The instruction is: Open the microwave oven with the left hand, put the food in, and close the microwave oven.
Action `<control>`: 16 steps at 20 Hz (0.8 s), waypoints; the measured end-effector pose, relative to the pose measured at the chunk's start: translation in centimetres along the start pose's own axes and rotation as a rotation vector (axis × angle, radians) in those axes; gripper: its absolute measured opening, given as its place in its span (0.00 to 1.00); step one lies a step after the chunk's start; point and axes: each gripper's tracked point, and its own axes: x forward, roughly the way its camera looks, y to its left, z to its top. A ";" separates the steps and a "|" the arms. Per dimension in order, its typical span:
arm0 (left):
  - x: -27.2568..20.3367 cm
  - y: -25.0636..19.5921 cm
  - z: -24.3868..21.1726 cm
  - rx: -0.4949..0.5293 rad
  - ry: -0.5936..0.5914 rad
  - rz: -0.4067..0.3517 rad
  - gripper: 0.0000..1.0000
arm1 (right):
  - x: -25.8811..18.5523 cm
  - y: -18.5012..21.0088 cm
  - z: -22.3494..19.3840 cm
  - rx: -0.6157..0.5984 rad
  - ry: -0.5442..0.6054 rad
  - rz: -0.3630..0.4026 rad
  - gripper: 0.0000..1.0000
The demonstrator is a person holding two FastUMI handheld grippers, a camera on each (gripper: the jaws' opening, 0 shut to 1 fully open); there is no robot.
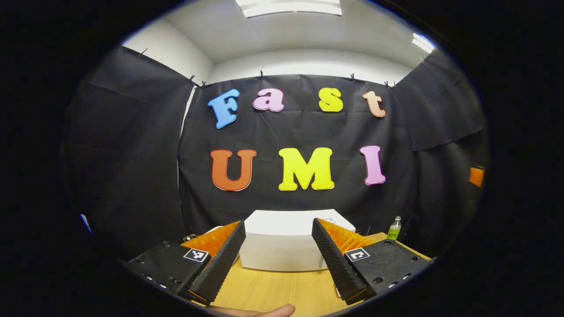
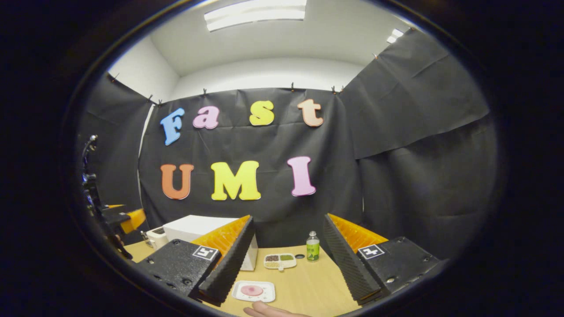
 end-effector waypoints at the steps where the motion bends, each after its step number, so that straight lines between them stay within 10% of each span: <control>1: 1.3 -0.8 -1.1 -0.007 0.016 -0.015 0.96 | 0.1 -0.3 0.0 -0.001 -0.004 0.005 1.00; 16: 17.2 -11.7 -19.4 -0.076 0.191 -0.185 0.95 | 2.2 -3.2 -4.5 -0.041 0.035 0.021 1.00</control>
